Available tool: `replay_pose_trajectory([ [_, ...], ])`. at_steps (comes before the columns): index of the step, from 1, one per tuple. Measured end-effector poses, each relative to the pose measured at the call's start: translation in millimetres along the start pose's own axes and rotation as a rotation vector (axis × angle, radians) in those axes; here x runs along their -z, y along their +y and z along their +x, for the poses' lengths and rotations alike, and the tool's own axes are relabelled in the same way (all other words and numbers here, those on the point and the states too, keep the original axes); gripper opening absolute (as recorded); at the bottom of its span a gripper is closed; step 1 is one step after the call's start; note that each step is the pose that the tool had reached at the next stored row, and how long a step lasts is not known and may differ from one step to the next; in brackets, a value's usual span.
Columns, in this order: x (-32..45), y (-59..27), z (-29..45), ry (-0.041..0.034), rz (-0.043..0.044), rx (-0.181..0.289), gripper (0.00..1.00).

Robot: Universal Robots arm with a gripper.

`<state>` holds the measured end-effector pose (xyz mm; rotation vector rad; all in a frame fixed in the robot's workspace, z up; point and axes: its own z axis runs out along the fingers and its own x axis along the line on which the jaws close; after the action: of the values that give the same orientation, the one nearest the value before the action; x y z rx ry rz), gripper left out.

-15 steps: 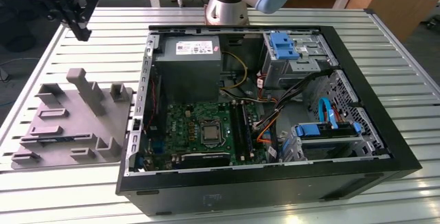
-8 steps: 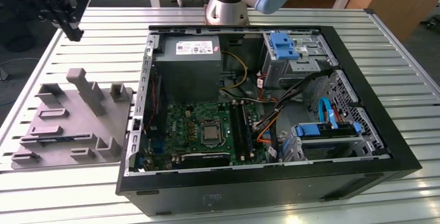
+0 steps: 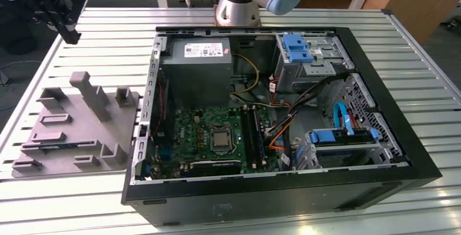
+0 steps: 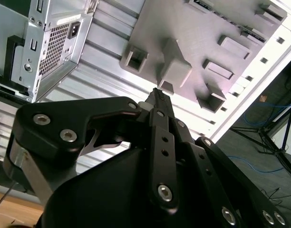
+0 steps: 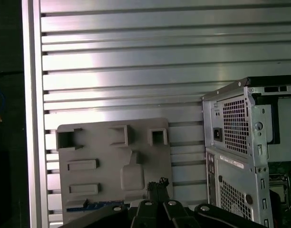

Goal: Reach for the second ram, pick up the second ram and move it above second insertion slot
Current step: 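Reach for the second ram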

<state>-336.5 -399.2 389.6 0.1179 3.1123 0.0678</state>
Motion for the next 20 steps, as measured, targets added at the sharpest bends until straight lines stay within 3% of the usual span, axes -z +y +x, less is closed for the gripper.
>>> replay_pose_trajectory([
  [20, -5.8, -16.8, 10.3, 0.0002, 0.0001, 0.000, 0.11],
])
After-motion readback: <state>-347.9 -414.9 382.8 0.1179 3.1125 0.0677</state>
